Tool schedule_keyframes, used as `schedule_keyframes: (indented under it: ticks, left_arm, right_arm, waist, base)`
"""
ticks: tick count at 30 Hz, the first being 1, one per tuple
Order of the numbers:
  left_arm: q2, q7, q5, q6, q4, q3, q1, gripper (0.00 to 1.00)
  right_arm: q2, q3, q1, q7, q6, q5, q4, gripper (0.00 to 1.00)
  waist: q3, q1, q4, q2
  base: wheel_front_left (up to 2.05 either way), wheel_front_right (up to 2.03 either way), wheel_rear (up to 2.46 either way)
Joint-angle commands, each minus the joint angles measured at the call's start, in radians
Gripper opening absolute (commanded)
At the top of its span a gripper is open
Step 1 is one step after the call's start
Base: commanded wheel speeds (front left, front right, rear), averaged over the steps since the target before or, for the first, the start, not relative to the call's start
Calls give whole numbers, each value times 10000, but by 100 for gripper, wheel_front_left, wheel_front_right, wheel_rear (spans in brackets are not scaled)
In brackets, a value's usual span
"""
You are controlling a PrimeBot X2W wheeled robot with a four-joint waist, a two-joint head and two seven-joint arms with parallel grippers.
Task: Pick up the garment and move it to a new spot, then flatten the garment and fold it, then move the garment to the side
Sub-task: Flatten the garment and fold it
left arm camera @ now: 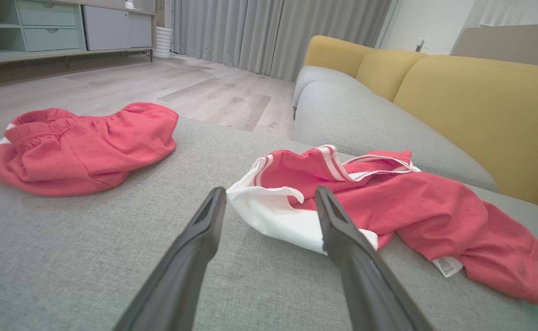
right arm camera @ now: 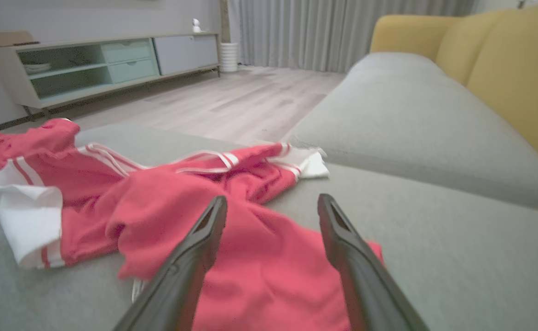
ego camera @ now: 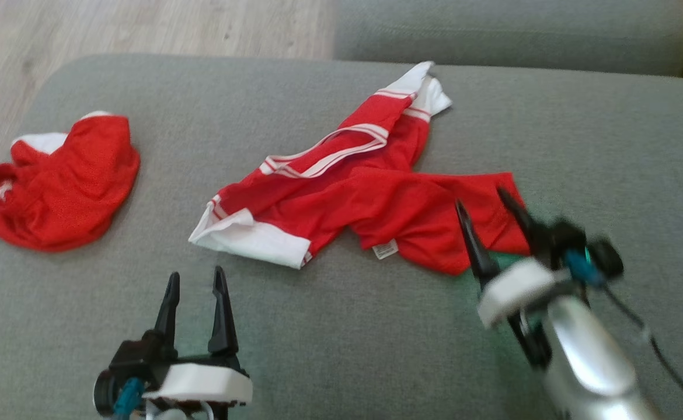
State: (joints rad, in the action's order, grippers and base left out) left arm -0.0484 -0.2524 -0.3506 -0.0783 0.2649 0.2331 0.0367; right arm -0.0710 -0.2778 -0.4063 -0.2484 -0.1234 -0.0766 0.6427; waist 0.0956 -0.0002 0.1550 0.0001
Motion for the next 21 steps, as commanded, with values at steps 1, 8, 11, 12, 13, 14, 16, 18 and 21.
schedule_keyframes:
  ticks: [1,8,11,12,13,14,16,18,21]
  left_arm:
    - [-21,-93,96,42,-220,-298,114,100]
    - [-21,-93,117,100,-185,-203,132,100]
    - [-21,-93,107,95,-180,-208,177,100]
    - [-21,-93,106,85,-187,-197,189,100]
    - [-21,-93,101,80,-193,-186,206,100]
    - [-21,-93,101,80,-193,-186,206,100]
    - [-21,-93,72,88,-176,-194,261,100]
    - [-21,-93,54,85,-165,-206,316,100]
    - [-20,-93,38,78,-151,-226,365,100]
  right_arm:
    - [208,56,443,-128,-73,96,-535,100]
    - [208,32,1463,65,-73,358,-542,100]
    - [208,13,1351,211,-73,567,-334,100]
    - [208,-44,1279,279,-73,654,-229,100]
    - [208,-122,1208,382,-73,713,-100,100]
    - [208,-122,1208,382,-73,713,-100,100]
    - [208,-295,1046,573,-73,806,163,100]
    - [208,-380,881,650,-73,879,370,100]
    - [208,-417,641,760,-73,1022,745,100]
  waist:
    - [-218,2,-196,-1]
    - [-43,2,-61,-1]
    - [143,2,67,-1]
    - [205,2,120,-1]
    - [269,2,179,-1]
    - [269,2,179,-1]
    - [377,2,273,-1]
    - [454,2,339,-1]
    - [514,2,387,-1]
  base:
    - [0,0,0]
    - [0,0,0]
    - [0,0,0]
    - [0,0,0]
    - [0,0,0]
    - [0,0,0]
    - [0,0,0]
    - [0,0,0]
    - [0,0,0]
